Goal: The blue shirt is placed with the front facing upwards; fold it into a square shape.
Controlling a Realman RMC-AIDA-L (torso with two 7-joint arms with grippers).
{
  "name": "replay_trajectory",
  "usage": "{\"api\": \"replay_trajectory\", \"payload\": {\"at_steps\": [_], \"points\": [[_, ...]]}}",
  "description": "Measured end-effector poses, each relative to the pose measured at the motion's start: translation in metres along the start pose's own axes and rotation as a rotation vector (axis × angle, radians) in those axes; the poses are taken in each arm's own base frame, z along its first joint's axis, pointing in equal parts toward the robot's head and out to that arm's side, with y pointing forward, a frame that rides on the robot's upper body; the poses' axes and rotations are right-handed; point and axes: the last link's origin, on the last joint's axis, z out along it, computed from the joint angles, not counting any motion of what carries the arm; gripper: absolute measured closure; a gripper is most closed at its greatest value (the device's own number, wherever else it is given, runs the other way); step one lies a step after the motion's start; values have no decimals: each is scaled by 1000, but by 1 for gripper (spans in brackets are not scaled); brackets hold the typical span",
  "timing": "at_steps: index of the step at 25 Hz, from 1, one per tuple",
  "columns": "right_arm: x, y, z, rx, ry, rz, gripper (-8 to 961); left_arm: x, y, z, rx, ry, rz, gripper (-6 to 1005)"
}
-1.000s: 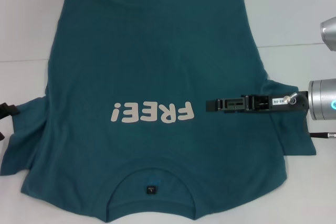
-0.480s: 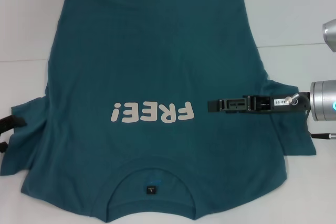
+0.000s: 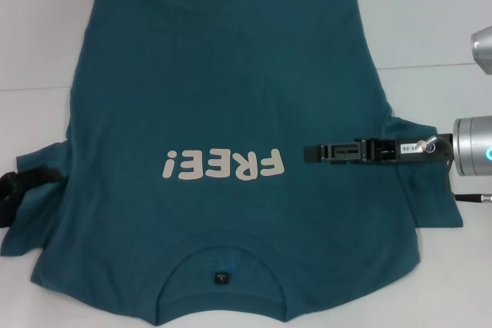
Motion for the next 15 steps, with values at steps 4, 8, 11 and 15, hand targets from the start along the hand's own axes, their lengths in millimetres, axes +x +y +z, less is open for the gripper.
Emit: {"api": "replay_trajectory", "payload": {"at_steps": [4,8,11,15], "points": [[1,-1,-1,2,-6,6,25,6,5,4,0,8,2,128],[2,-3,-3,5,-9,9,25,13,7,1,-4,18,6,135],[2,-3,-4,6,-10,10,25,15,11,1,-11,5,21,169],[1,-3,-3,5,-10,7,25,14,13,4,4,-20,49,288]]}}
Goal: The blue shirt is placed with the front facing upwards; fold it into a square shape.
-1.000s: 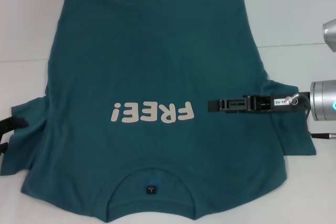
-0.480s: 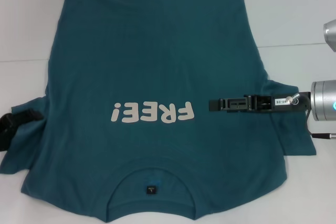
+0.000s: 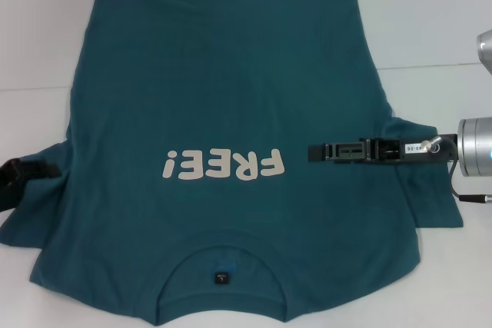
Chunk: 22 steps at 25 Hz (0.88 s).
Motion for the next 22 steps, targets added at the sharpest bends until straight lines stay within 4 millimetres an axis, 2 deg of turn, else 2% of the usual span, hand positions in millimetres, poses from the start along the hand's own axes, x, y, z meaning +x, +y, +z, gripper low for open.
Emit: {"api": "replay_trajectory", "payload": {"at_steps": [2,6,17,20,22], "points": [[-1,1,0,-1,0,-2,25,-1,1,2,15,-17,20,348],[-1,1,1,-2,0,-3,25,-2,1,1,4,-19,18,587],[0,0,-1,1,-1,0,25,-3,-2,-14,-118,13,-16,815],[0,0,-1,1,-1,-1,25,-3,-3,-13,-105,9,-11,965],[0,0,-1,0,0,0,25,-4,-3,-11,-97,7,-6,964]]}}
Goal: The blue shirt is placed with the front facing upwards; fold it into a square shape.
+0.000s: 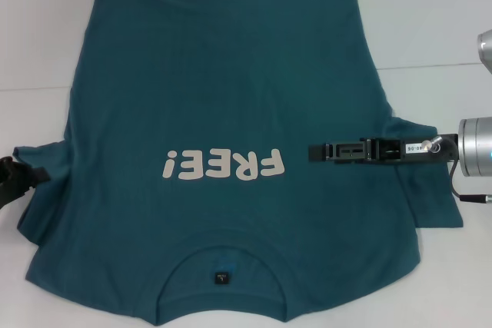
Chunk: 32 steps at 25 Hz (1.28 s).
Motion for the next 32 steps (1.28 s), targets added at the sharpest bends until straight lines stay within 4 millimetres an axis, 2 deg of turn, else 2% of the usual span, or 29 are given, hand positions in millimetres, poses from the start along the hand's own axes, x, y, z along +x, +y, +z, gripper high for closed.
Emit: {"api": "replay_trajectory", "payload": {"at_steps": [10,16,25,32], "points": [[-1,1,1,-3,1,0,25,-7,-7,-2,-15,28,-5,960],[-1,1,1,-4,2,4,25,-4,-11,-19,-87,105,-56,959],[-2,1,1,-2,1,3,25,-5,-13,-17,-66,99,-47,960],[-2,1,1,-2,1,4,25,-3,-26,-25,-12,152,-55,941]]}}
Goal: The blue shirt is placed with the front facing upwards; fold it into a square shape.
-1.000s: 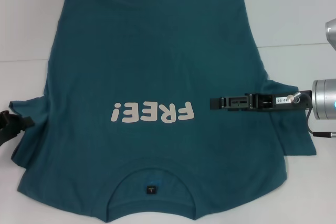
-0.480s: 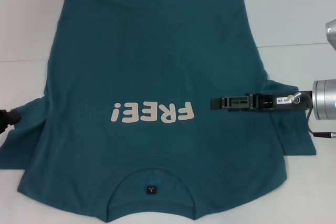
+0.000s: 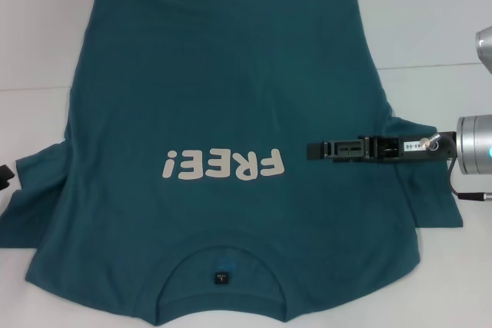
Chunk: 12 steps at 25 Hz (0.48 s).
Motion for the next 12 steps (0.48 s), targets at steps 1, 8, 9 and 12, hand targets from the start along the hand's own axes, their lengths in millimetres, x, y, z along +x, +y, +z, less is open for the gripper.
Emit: {"api": "replay_trajectory", "payload": {"at_steps": [1,8,9,12], "points": [[0,0,0,0,0,0,25,0,-2,-1,6,3,-5,936],[0,1,1,-1,2,-3,25,-2,-10,-3,48,16,-27,674],[0,0,1,-1,2,-2,25,-2,-11,-3,49,17,-27,632],[0,0,0,1,1,-1,25,-1,-10,-2,54,18,-24,506]]}}
